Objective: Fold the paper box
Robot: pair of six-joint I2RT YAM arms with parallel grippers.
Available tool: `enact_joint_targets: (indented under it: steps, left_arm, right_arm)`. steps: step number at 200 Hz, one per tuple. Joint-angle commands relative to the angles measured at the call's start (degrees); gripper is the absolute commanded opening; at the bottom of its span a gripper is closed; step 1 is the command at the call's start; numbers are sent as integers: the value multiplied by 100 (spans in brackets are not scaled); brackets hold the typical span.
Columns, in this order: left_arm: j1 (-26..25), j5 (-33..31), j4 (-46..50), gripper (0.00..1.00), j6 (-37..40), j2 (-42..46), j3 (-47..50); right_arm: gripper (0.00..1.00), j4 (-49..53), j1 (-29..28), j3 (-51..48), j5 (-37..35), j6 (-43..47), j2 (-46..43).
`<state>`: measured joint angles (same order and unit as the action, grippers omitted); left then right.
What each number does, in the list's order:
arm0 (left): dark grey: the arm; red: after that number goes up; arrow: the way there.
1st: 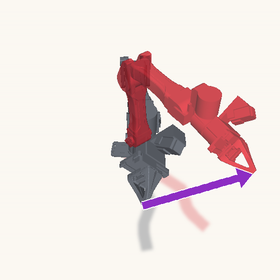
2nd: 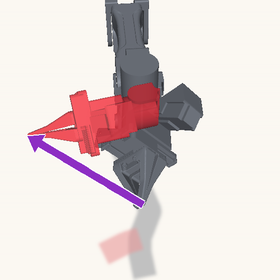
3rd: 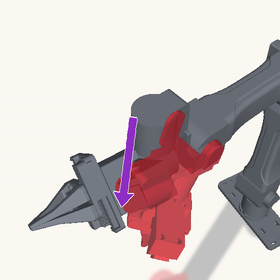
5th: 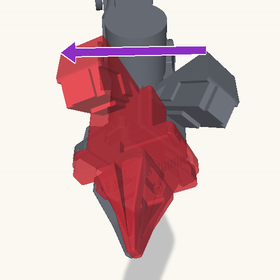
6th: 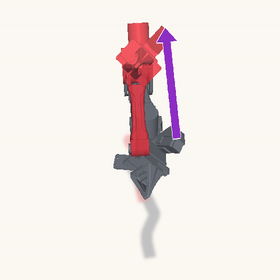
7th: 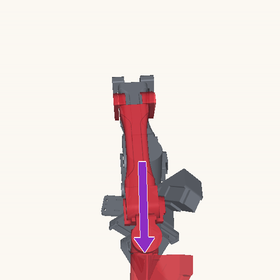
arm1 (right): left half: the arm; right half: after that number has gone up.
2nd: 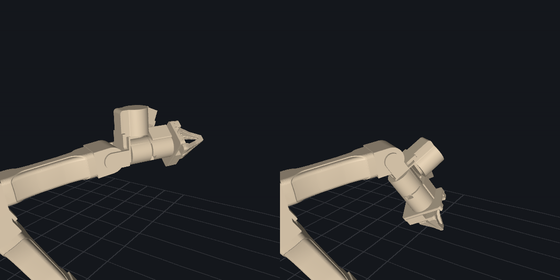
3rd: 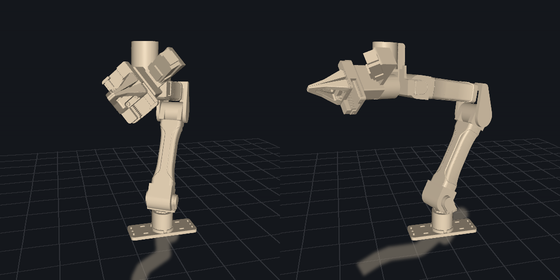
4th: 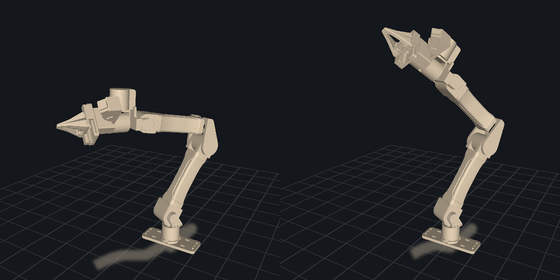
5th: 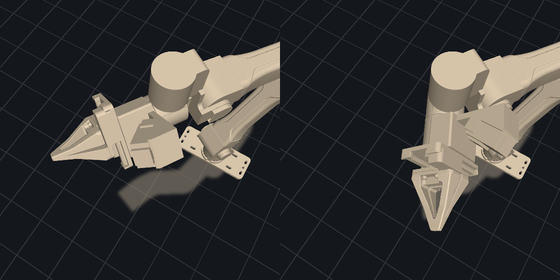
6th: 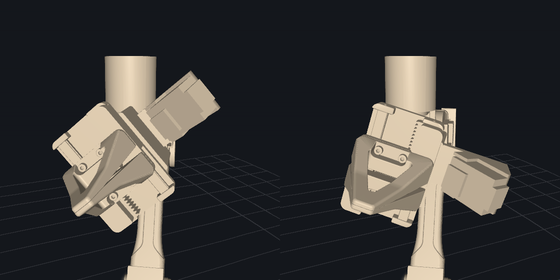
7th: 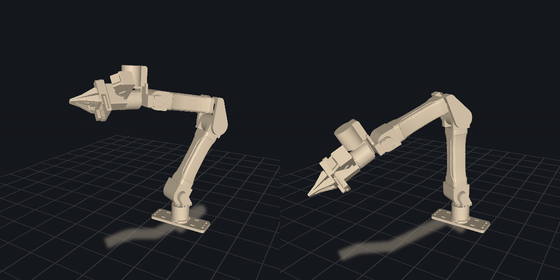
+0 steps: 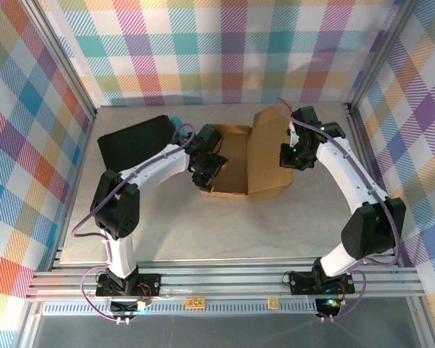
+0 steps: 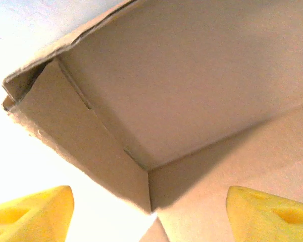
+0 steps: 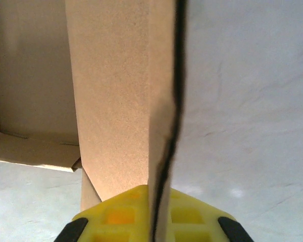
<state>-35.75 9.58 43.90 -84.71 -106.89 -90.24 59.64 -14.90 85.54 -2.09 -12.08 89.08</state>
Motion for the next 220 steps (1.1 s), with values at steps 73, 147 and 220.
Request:
enact_joint_targets:
  steps: [73, 147, 220]
  left_arm:
    - [879, -907, -1280, 61, 7415, 836, -1112]
    - [1370, 1562, -4210, 65, 10267, 1450, 772]
    - [1368, 2033, -4082, 66, 10601, 1295, 869]
  right_arm:
    - [0, -39, -661, 619, -743, 3735, -276]
    - [0, -188, -717, 260, -245, 5329, -739]
    - [0, -369, -717, 258, -242, 5532, -677]
